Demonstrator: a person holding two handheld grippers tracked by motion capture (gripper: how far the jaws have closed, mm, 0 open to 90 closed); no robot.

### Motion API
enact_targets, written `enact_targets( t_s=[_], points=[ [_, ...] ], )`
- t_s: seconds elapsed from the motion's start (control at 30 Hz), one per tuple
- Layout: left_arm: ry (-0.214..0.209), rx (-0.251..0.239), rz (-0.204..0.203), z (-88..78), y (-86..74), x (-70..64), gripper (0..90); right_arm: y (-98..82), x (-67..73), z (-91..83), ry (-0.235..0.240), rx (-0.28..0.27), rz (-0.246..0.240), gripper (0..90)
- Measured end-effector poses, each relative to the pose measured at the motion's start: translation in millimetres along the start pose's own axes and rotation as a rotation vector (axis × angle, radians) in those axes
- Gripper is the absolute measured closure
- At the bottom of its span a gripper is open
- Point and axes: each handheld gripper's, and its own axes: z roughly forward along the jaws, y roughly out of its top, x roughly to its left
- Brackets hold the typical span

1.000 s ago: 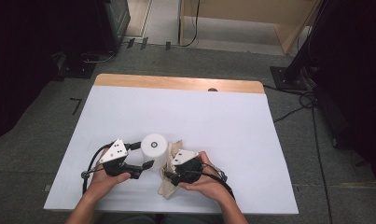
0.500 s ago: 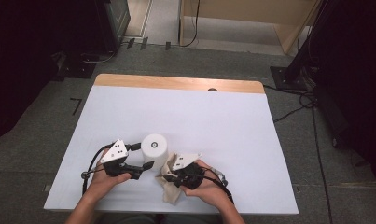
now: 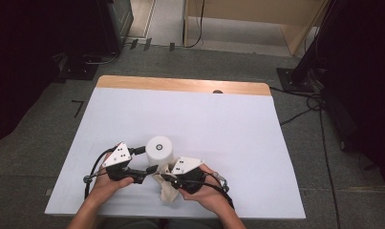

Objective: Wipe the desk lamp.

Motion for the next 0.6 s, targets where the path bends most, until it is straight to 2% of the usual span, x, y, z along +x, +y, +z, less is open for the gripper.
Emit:
enact_targets(
  t_s=[0.1,0.27,0.47,0.6],
  points=[
    [-0.019,-0.038,-0.015,-3.6,3.1,3.7,19.6,3.1,0.0,-4.9,-0.018,0.001,-0.022,79.3],
    [-0.014,-0.093,-0.038,-7.4,7.9,9.5,18.8,-2.7,-4.7,-3.4,-0.037,0.032,-0.008,79.2],
    [0.008,-0.070,-0.008,1.1,13.7,6.2,10.7,-9.5,-6.7,3.2,-0.038,0.066,0.009,79.1],
    [-0.005,-0.074,-0.014,6.8,20.1,7.3,8.1,-15.1,-3.5,9.0,-0.030,0.079,0.019,79.0]
  ],
)
